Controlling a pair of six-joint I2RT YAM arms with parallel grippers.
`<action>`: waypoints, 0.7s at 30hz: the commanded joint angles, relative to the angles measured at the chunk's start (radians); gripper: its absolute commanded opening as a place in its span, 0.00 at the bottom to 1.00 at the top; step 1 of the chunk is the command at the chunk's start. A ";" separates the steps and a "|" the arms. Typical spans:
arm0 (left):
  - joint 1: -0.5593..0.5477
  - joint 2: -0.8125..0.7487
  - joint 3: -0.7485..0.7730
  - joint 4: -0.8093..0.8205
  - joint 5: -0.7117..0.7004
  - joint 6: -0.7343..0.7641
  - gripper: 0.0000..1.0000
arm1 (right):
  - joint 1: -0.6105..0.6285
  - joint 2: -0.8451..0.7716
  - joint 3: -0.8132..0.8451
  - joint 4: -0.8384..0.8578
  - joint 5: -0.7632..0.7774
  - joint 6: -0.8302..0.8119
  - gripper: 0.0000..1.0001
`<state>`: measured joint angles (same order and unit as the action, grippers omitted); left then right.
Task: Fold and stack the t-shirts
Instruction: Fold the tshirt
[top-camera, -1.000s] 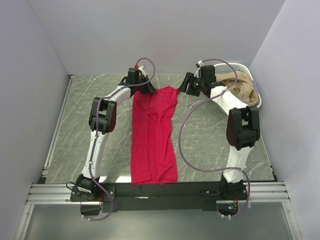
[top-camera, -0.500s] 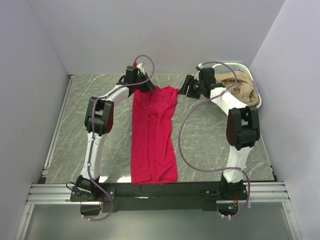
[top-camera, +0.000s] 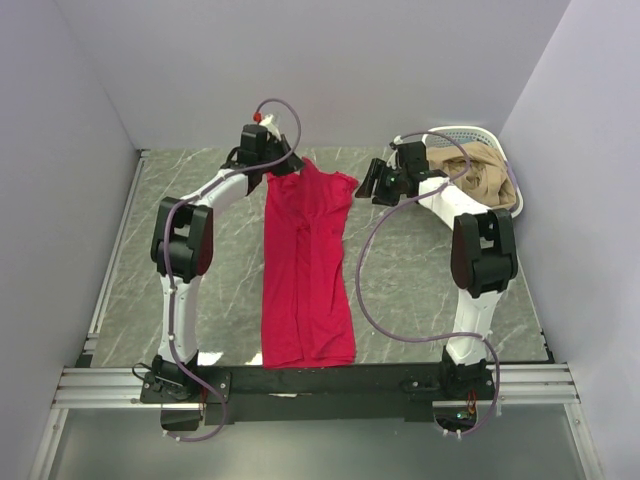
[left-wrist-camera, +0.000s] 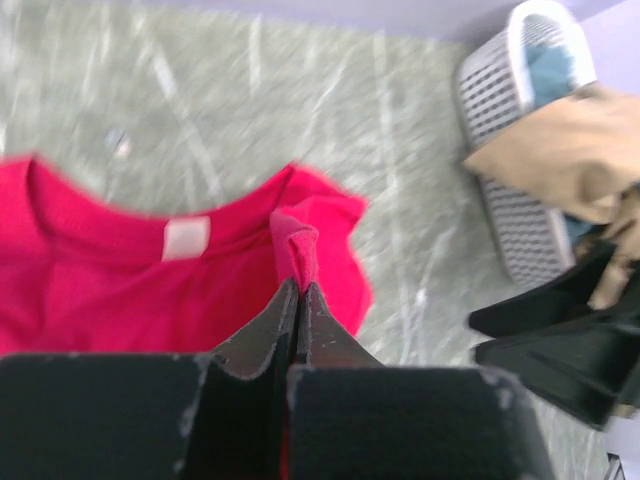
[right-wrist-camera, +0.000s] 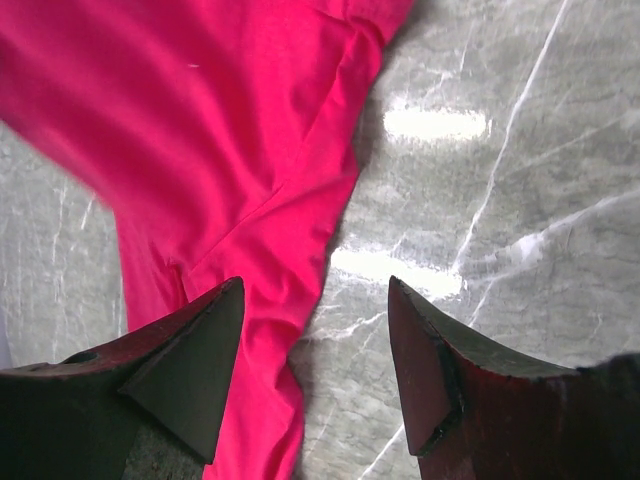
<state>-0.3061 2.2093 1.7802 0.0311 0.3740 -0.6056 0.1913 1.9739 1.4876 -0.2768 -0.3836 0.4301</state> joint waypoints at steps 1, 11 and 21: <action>0.013 -0.037 -0.080 0.021 -0.040 -0.025 0.01 | -0.006 0.000 0.020 -0.015 -0.009 0.001 0.66; 0.027 -0.065 -0.195 0.033 -0.076 -0.036 0.01 | -0.006 0.034 0.055 -0.007 0.038 0.028 0.66; 0.048 -0.022 -0.154 0.040 -0.066 -0.026 0.04 | -0.003 0.232 0.286 -0.035 -0.006 0.068 0.65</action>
<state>-0.2722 2.2047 1.5581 0.0414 0.3004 -0.6434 0.1913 2.1769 1.7069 -0.3012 -0.3599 0.4797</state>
